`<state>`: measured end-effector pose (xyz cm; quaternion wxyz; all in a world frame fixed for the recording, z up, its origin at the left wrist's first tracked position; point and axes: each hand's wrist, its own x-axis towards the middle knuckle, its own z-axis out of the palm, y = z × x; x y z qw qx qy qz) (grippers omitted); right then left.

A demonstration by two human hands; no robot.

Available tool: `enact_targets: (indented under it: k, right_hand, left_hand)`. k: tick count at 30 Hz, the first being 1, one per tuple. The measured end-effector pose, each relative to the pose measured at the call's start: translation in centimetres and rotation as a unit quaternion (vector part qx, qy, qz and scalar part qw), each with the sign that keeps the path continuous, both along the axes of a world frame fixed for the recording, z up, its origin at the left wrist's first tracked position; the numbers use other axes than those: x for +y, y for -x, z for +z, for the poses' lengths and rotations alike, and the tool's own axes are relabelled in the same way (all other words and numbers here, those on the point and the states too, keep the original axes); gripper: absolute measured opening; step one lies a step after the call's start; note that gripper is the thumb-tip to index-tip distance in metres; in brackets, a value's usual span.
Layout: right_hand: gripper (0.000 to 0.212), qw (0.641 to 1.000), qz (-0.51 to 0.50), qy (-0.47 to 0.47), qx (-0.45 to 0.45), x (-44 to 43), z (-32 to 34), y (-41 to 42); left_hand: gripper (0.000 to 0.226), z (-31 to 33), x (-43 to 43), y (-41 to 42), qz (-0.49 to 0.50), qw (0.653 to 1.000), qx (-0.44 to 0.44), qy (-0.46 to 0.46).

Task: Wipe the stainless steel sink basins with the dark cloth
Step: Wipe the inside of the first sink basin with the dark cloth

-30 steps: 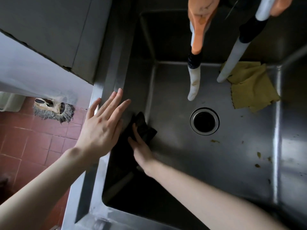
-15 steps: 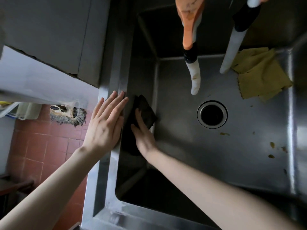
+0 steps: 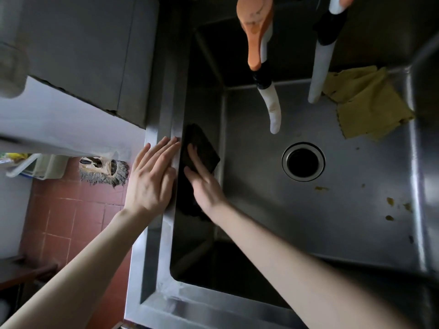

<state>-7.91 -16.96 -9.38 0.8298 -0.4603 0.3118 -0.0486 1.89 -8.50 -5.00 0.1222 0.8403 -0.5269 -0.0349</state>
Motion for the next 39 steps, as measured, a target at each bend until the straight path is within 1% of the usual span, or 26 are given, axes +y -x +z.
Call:
enact_targets:
  k: [1,5,8,12,15,20,22,24,25,28,31,33,35,37,39]
  right_hand:
    - [0.051,1.0,0.001,-0.001,0.004,-0.1,-0.2,-0.1]
    - [0.054,0.998,0.043,0.043,0.031,2.3,-0.7,1.8]
    - [0.054,0.995,0.087,0.037,0.036,4.8,-0.9,4.5]
    - [0.051,0.986,0.138,0.056,0.078,7.4,-0.8,6.5]
    - [0.051,0.988,0.119,0.039,0.096,8.0,-0.9,5.8]
    - [0.056,0.987,0.079,0.024,0.138,7.9,-3.6,3.9]
    - [0.055,0.985,0.063,0.0,0.159,7.2,-5.4,2.9]
    - [0.054,0.986,0.035,-0.042,0.16,6.2,-6.9,1.9]
    - [0.053,0.985,0.026,-0.049,0.163,5.7,-7.5,1.6]
    - [0.053,0.985,0.02,-0.042,0.164,4.7,-9.0,1.2]
    - [0.054,0.982,0.019,-0.04,0.184,4.6,-8.4,0.5]
    - [0.055,0.983,0.029,-0.009,0.179,5.1,-7.0,0.9]
    - [0.056,0.988,0.028,0.024,0.148,5.3,-4.9,1.6]
    - [0.059,0.994,0.017,0.022,0.103,5.5,-2.6,2.5]
    - [0.059,0.998,0.012,0.021,0.06,6.3,-0.7,3.6]
  left_hand:
    - [0.05,-0.1,0.0,0.0,-0.001,1.0,-0.002,0.0]
    - [0.049,-0.2,0.2,-0.1,-0.003,1.0,-0.018,-0.013]
    - [0.05,-0.2,0.1,0.1,-0.01,0.998,-0.038,-0.046]
    - [0.055,-0.1,-0.1,0.1,-0.037,0.991,-0.071,-0.108]
    - [0.056,-0.1,-0.1,0.1,-0.055,0.985,-0.091,-0.136]
    - [0.051,-0.6,-0.2,-0.1,-0.056,0.982,-0.115,-0.136]
    - [0.049,-0.6,-0.2,-0.2,-0.053,0.984,-0.117,-0.126]
    - [0.048,-0.7,-0.2,-0.3,-0.051,0.987,-0.109,-0.106]
    - [0.047,-0.8,-0.2,-0.3,-0.05,0.989,-0.103,-0.094]
    - [0.045,-0.7,-0.1,-0.2,-0.044,0.992,-0.093,-0.071]
    - [0.044,-0.7,-0.1,-0.2,-0.044,0.993,-0.088,-0.065]
    - [0.044,-0.6,-0.1,-0.2,-0.044,0.993,-0.085,-0.065]
    - [0.044,-0.6,-0.1,-0.2,-0.044,0.994,-0.08,-0.068]
    - [0.043,-0.6,0.0,-0.3,-0.045,0.994,-0.076,-0.066]
    - [0.042,-0.5,0.1,-0.3,-0.044,0.995,-0.069,-0.064]
